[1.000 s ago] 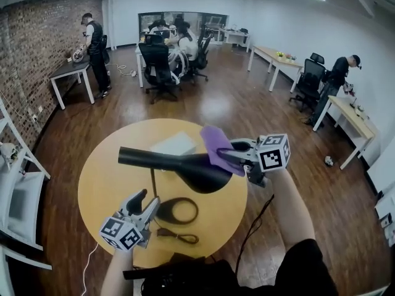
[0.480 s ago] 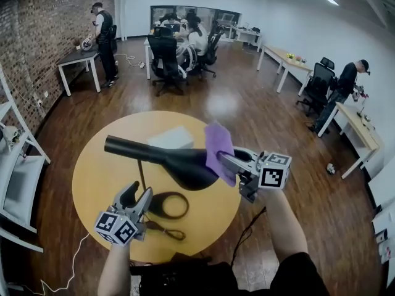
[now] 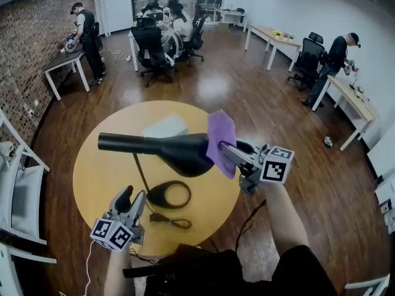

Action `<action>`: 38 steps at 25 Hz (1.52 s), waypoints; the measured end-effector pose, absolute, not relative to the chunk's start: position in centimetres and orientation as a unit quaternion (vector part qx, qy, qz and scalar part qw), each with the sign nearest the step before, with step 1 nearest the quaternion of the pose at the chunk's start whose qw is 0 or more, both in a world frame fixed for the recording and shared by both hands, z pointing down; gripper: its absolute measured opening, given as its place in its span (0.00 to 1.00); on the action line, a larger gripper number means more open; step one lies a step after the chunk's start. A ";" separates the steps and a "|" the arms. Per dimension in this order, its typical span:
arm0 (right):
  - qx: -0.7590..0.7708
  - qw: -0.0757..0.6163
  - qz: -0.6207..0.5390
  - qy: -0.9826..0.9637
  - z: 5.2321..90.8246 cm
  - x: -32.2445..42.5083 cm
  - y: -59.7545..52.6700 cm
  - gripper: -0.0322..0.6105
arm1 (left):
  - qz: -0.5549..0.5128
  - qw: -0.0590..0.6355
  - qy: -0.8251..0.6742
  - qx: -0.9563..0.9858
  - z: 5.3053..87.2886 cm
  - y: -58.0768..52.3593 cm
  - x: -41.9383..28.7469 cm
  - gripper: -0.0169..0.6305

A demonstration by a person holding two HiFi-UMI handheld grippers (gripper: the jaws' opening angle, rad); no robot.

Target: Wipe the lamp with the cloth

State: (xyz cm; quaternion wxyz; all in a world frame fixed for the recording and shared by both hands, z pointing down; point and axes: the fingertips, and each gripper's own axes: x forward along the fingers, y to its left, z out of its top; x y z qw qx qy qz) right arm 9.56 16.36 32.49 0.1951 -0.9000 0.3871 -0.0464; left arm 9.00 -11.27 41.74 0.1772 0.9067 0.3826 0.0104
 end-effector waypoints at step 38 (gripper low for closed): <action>-0.613 0.089 -0.013 0.785 28.6 16.0 18.0 0.21 | -0.084 0.160 0.077 0.981 38.9 0.7 4.2 0.35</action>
